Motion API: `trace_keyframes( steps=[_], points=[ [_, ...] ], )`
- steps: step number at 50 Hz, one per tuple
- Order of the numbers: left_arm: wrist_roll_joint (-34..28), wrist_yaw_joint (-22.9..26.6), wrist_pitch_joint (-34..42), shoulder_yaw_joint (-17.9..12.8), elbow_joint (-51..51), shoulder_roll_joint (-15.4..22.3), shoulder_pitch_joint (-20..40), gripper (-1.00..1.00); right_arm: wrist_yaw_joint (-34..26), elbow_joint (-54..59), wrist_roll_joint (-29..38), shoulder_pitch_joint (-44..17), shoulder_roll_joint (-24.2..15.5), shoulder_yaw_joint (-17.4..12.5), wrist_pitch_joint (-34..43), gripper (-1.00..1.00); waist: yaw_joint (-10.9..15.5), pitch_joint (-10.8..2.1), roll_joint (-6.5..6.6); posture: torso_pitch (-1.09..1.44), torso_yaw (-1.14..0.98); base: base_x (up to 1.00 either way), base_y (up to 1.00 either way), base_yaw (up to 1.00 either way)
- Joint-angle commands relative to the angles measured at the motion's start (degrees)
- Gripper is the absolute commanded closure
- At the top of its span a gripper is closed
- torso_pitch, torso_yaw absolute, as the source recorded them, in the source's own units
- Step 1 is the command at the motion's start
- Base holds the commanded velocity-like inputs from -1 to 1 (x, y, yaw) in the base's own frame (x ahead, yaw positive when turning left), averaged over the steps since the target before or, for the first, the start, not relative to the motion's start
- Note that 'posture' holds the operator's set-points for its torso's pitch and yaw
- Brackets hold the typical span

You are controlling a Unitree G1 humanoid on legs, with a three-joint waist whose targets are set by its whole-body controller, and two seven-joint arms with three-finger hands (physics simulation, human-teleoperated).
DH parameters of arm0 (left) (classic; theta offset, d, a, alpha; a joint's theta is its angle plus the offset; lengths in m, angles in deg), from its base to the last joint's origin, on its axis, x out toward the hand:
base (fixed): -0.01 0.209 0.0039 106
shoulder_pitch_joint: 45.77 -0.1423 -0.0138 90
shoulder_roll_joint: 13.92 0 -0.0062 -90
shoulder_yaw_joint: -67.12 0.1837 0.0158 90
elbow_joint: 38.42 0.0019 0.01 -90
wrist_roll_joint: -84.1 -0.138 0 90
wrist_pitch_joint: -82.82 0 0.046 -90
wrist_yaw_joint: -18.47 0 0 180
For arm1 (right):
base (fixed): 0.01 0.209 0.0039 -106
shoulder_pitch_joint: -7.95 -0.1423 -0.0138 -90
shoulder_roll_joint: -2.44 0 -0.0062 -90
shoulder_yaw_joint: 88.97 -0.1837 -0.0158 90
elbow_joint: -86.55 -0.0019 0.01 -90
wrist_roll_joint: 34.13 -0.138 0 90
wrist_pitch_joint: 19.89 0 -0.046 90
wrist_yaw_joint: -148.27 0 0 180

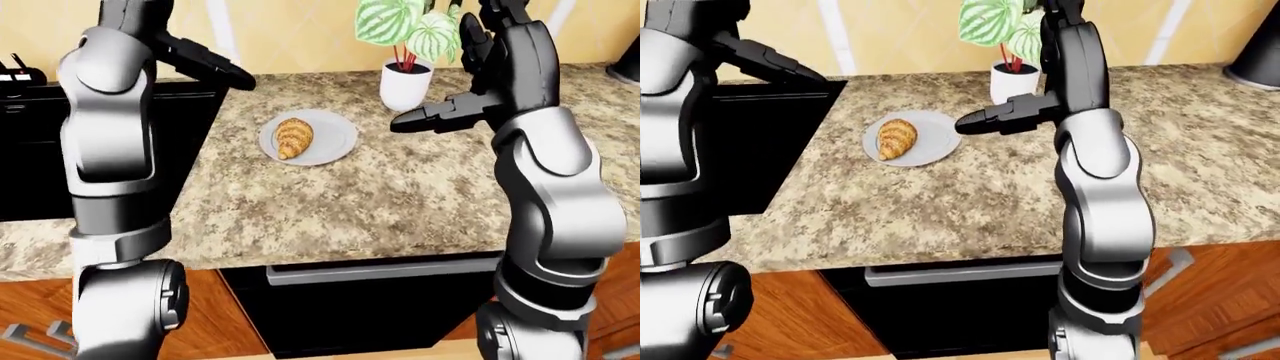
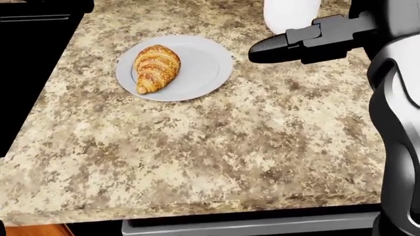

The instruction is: Place the pastries on the plates.

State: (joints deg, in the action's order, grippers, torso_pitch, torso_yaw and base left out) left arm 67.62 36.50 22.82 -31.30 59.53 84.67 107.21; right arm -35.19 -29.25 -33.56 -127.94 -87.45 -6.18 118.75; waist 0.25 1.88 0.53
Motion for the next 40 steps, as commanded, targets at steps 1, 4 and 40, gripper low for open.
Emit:
trace_keyframes(
  steps=[1, 4, 40],
  points=[
    [0.3, 0.7, 3.0, -0.5, -4.6, 0.7, 0.9, -1.0, 0.0, -1.6, 0.6, -1.6, -0.4, -0.8, -1.8, -1.0, -0.1, -1.42, -0.06, 0.0, 0.0, -0.23, 0.0, 0.0],
    [1.7, 0.5, 4.5, -1.5, -9.4, 0.7, -1.6, -1.0, -0.2, -2.2, 0.9, -0.7, -0.1, -0.8, -1.9, -1.0, -0.1, -1.29, 0.23, 0.0, 0.0, -0.22, 0.0, 0.0],
    [11.1, -12.2, 3.8, -5.2, -28.8, -1.5, -23.3, -1.0, -0.1, -3.0, 1.9, 6.1, 4.6, 1.0, -9.0, -1.0, -2.1, 0.14, -0.93, 0.0, 0.0, -0.02, 0.32, 0.0]
  ],
)
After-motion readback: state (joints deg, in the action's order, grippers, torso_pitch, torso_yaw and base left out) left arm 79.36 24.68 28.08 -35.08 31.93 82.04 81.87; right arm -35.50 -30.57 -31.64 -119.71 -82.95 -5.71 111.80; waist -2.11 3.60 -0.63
